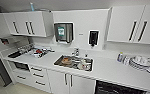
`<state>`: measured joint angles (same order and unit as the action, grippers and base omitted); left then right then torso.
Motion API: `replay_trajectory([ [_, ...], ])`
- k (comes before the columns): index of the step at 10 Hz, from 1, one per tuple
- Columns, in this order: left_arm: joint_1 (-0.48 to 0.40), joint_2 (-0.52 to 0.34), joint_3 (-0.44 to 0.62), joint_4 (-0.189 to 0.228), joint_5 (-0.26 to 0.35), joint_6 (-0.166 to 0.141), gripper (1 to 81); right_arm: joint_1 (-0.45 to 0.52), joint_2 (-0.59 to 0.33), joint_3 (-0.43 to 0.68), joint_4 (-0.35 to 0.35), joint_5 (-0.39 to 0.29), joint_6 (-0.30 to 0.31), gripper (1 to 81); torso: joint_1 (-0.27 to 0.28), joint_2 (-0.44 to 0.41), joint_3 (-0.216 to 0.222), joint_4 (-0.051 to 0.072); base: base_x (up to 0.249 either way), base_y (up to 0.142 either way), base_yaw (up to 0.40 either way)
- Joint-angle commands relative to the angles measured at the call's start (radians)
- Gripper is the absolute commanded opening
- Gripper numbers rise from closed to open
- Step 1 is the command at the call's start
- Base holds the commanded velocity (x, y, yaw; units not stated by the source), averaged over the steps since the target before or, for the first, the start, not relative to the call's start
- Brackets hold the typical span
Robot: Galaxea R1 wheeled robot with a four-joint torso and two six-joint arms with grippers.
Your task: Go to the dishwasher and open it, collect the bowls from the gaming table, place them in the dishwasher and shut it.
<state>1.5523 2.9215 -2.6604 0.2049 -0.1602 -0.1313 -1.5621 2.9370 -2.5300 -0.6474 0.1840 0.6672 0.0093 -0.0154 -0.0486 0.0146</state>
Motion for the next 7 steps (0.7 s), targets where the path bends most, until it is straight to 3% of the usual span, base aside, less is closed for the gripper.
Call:
replay_trajectory([
  [1,-0.033,-0.027,0.026,0.008,0.041,0.004,81.1,0.039,-0.026,0.048,-0.014,-0.021,0.005,81.1,0.0,0.0,0.0,0.0,0.0,0.0,0.339],
  [4,-0.031,-0.062,0.114,0.008,0.042,0.004,81.1,0.036,-0.028,0.037,-0.014,-0.02,0.005,81.1,0.0,0.0,0.0,0.0,0.0,0.0,0.34],
  [7,-0.03,-0.068,0.122,0.007,0.041,0.002,81.1,0.041,-0.026,0.039,-0.011,-0.02,0.005,81.1,0.0,0.0,0.0,0.0,0.0,0.0,0.34],
])
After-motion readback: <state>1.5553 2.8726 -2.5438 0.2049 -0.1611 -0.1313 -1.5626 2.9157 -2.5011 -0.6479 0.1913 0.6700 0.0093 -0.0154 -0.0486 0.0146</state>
